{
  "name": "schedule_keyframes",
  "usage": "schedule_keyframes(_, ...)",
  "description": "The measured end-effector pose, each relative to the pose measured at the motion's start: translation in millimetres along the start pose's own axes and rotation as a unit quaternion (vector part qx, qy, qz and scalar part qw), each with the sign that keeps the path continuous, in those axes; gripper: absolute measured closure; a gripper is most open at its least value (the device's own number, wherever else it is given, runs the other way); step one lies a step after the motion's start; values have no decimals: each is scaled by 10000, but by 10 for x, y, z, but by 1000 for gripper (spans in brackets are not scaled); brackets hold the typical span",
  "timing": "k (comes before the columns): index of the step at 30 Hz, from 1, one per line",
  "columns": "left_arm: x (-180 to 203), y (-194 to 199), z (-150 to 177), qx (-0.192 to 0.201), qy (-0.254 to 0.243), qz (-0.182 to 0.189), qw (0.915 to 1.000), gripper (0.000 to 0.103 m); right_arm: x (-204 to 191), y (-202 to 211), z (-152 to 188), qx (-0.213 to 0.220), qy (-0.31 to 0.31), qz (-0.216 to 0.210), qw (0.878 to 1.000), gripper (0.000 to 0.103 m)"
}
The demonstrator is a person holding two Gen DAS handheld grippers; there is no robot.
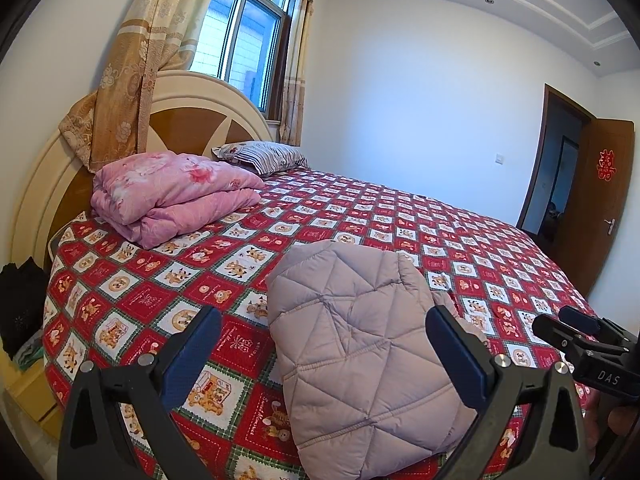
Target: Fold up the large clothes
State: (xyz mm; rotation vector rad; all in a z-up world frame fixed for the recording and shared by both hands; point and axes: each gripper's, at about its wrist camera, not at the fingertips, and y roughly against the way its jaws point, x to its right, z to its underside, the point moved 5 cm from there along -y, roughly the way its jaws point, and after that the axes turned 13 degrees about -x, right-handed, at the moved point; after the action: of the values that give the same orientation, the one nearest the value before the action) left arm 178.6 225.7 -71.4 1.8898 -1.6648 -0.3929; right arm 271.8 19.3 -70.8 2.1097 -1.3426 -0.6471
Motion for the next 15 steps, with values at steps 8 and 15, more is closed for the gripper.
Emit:
schedule_keyframes(8, -4, -16, 1, -4, -7, -2, 10000, 1, -2, -5, -2, 0, 10, 11, 10000, 14)
schedule_keyframes(15, -25, -36, 30, -28, 3, -12, 10000, 1, -10, -7, -3, -14, 12, 3, 10000, 14)
